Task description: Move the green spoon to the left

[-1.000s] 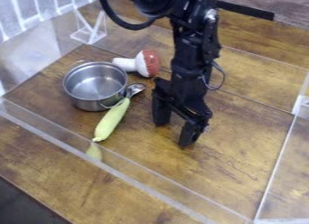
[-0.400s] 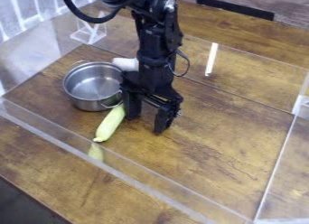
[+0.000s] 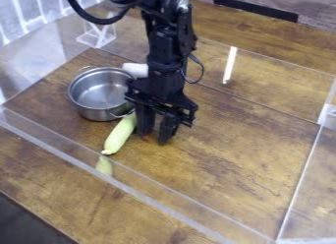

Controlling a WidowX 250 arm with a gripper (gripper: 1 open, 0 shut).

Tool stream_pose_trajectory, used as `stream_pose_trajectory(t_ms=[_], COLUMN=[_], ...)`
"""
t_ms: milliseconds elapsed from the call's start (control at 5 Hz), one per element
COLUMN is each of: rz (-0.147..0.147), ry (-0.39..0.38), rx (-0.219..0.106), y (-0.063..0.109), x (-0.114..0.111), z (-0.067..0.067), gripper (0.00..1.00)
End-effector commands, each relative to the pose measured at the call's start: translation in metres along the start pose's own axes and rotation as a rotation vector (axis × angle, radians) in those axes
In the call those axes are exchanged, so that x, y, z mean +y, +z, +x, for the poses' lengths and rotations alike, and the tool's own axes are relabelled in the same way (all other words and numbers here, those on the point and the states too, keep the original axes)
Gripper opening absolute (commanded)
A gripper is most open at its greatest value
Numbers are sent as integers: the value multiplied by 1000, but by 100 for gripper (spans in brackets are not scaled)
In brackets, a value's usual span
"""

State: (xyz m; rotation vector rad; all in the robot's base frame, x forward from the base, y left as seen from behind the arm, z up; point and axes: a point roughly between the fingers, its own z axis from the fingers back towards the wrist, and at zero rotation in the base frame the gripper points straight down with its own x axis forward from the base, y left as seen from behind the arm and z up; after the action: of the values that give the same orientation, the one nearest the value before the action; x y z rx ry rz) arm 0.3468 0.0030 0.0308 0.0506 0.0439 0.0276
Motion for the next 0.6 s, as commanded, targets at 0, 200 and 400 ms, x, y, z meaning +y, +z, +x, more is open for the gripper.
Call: stream_pose_trajectory(t_ms=[0,200,400], rz=[-13,-12,-16], ry=[21,51,62], rx=[-116,-118,-131], y=[42,47,54], x=[-9,-20,-31], z=[11,13,16], gripper=[100,0,100])
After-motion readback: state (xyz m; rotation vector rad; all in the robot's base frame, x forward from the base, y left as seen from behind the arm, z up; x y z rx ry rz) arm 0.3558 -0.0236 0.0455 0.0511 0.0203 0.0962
